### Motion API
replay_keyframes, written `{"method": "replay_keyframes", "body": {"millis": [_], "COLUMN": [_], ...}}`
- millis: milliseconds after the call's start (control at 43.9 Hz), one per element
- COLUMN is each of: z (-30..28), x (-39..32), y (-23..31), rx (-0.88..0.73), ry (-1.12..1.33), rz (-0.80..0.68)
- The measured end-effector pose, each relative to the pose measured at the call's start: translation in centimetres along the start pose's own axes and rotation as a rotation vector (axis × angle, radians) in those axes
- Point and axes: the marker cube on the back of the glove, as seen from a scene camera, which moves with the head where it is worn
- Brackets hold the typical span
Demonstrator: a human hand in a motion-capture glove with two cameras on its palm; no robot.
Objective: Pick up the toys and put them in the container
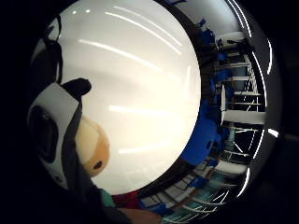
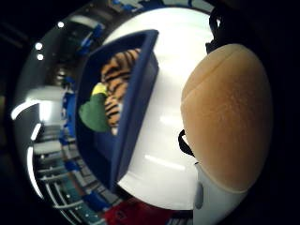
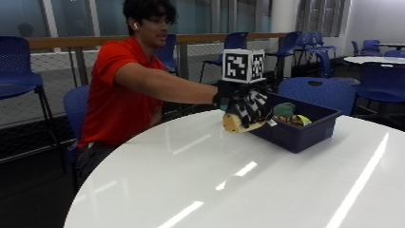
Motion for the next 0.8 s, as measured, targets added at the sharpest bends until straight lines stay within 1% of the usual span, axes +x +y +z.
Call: {"method": "replay_keyframes", "body": {"millis": [137, 410, 547, 615, 752, 797], "z": [-2.4, -7.7, -9.7, -10.9, -11.6, -11.7], "x": [-2.3, -11.0, -14.4, -16.8, -20.6, -21.5], "y": [0.2, 0.4, 0.3, 0.5, 0.5, 0.8], "rx": [0.015, 0.069, 0.089, 0.083, 0.090, 0.083], "ry": [-0.041, -0.050, -0.038, -0.068, -0.004, -0.030], "rz": [-0.049, -0.221, -0.269, -0.263, -0.268, -0.305]}}
